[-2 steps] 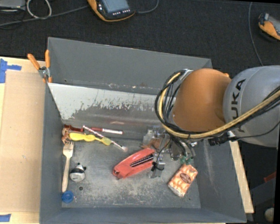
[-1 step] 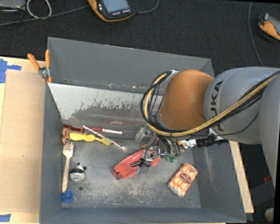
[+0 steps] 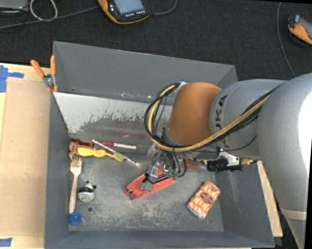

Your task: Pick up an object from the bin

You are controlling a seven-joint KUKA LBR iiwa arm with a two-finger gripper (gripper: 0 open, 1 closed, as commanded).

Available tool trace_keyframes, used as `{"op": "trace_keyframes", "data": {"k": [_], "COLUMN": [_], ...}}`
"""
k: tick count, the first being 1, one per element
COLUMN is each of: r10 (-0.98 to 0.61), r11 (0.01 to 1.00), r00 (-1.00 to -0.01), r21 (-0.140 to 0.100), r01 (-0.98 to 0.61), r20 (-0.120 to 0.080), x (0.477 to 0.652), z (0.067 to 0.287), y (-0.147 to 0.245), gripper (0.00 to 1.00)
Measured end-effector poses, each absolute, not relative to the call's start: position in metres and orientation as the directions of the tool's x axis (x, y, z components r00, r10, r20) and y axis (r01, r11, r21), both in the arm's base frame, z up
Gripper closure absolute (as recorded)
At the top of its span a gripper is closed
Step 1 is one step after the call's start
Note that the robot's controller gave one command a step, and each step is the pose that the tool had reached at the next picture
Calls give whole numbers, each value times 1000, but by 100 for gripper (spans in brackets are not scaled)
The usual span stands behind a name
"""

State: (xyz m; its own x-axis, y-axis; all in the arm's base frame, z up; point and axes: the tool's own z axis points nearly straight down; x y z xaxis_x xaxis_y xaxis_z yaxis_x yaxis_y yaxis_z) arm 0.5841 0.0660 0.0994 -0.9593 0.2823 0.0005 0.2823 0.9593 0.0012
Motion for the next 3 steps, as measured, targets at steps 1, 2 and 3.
{"op": "trace_keyframes", "data": {"k": [1, 2, 3], "r10": [127, 247, 247], "r11": [992, 969, 969], "r00": [-992, -969, -969], "r21": [8, 6, 6], "r01": [127, 247, 247], "r20": [-2, 8, 8], "x": [601, 558, 558], "z": [78, 77, 77], "y": [52, 49, 49], "gripper": [0, 100, 100]}}
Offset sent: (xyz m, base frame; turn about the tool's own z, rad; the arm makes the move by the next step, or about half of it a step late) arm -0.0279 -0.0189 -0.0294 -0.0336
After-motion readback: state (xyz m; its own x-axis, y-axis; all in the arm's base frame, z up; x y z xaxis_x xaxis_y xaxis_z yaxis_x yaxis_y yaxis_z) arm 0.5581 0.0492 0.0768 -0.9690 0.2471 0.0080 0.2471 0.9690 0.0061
